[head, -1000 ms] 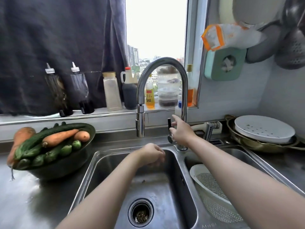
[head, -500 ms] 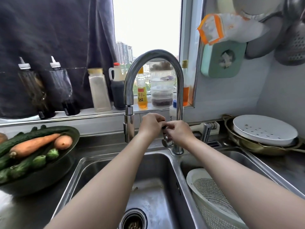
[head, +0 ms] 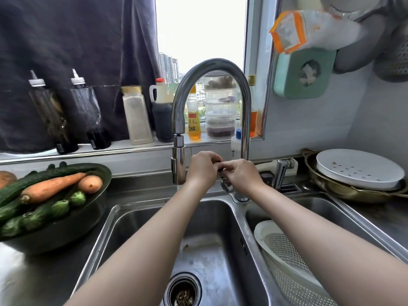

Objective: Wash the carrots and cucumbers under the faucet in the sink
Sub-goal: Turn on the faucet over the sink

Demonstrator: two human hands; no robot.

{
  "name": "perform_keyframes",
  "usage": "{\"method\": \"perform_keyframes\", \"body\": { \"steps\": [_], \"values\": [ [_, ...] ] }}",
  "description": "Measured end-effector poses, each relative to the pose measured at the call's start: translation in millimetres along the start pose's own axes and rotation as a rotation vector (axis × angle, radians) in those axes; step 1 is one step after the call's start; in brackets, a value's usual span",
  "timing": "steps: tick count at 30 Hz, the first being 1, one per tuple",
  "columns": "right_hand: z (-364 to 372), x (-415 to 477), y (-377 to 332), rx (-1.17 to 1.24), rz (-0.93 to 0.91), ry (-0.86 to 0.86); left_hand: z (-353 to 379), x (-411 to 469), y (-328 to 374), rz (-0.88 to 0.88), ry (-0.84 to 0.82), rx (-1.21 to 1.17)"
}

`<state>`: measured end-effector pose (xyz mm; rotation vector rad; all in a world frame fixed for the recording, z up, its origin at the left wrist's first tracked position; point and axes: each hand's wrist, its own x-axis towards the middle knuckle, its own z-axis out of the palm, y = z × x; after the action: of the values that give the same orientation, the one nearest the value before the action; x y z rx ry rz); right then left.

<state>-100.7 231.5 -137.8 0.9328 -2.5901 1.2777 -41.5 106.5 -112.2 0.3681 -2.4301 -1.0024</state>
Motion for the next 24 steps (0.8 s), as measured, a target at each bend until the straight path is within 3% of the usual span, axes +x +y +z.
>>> {"method": "perform_keyframes", "body": {
  "steps": [6,12,19,24],
  "values": [
    [-1,-4,-3,-0.012,0.026,-0.006,-1,-6,2,-0.011,-0.008,-0.003],
    [-14,-29,-34,-0.172,0.116,0.001,-28,-34,22,-0.032,-0.132,0.134],
    [-25,-80,-105,-0.283,-0.013,-0.021,-101,-99,32,-0.034,-0.25,0.135],
    [-4,-91,-174,-0.234,-0.154,-0.09,-187,-128,11,-0.038,-0.118,0.347]
  ]
}}
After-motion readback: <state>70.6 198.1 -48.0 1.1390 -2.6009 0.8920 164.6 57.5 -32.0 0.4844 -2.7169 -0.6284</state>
